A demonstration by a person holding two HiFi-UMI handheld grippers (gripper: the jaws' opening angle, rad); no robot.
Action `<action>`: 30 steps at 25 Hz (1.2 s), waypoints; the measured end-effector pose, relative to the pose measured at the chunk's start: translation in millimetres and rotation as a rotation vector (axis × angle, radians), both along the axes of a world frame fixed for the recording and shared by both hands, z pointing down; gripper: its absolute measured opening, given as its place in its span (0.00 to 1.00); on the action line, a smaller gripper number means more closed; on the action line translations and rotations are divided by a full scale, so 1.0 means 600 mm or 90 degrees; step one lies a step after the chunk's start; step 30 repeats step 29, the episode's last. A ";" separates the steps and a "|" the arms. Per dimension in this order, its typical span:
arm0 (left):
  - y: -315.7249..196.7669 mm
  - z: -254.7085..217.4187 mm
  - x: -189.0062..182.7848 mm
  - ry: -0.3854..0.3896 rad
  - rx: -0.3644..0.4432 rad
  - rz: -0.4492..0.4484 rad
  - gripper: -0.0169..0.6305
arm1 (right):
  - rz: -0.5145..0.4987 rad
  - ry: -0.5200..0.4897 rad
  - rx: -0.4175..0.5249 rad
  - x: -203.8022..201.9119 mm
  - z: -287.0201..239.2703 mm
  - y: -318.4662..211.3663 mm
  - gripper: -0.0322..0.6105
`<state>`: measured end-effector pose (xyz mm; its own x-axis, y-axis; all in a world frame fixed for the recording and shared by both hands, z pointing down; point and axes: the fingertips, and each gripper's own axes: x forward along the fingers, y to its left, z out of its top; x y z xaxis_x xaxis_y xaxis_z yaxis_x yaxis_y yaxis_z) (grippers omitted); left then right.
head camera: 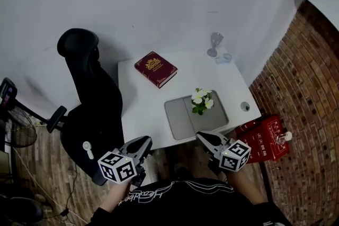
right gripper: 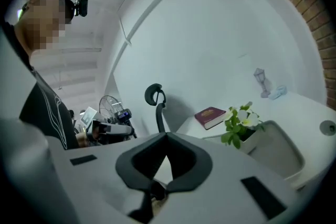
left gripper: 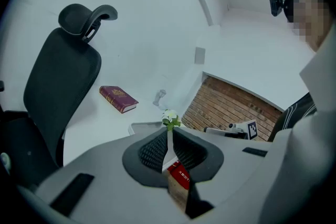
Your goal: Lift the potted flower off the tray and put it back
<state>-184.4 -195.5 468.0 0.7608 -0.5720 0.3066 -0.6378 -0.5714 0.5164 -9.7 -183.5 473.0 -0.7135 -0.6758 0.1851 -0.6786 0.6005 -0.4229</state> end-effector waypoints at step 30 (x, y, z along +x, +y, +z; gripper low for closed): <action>0.103 -0.026 -0.010 -0.001 0.070 0.096 0.11 | -0.025 0.005 0.039 -0.088 -0.015 0.109 0.05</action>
